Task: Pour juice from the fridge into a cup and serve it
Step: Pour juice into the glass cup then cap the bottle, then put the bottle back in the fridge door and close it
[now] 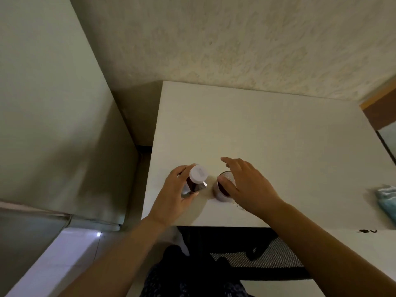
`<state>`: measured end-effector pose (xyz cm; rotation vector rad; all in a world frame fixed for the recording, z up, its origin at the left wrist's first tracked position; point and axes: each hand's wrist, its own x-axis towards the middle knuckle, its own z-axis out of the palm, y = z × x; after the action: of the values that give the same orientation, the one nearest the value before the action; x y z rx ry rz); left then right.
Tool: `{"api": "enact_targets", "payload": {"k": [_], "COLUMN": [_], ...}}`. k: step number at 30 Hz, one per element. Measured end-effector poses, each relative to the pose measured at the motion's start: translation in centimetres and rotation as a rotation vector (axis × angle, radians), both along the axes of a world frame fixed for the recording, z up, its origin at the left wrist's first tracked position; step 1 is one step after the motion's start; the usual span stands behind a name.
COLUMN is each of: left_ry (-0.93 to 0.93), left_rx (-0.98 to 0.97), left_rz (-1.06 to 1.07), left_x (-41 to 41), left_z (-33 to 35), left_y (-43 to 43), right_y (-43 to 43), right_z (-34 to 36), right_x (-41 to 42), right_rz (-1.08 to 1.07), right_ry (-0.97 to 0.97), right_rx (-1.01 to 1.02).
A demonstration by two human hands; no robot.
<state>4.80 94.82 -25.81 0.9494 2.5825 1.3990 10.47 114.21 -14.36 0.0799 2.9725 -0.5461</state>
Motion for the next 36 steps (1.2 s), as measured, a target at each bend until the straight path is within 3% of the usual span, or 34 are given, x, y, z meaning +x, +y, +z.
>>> {"api": "enact_targets", "payload": {"k": [11, 18, 26, 30, 36], "left_ry": [0.208, 0.230, 0.199, 0.144, 0.101], "left_rx": [-0.216, -0.283, -0.372, -0.390, -0.419], "left_rz": [0.559, 1.016, 1.501, 1.714, 1.834], "left_x": [7.8, 23.2, 42.9, 51.2, 61.7], "left_z": [9.2, 14.2, 14.4, 14.2, 14.8], "left_y": [-11.2, -16.5, -22.0, -25.9, -33.3], "right_y": [-6.1, -14.5, -27.9, -34.8, -45.5], "right_z": [4.0, 6.2, 6.8, 7.2, 7.0], "right_x": [0.8, 5.3, 16.6, 23.1, 31.6], "right_rz": [0.407, 0.861, 1.386, 1.526, 1.641], "right_ry": [0.118, 0.146, 0.127, 0.093, 0.127], "right_rx": [-0.101, -0.227, -0.241, -0.277, -0.299]}}
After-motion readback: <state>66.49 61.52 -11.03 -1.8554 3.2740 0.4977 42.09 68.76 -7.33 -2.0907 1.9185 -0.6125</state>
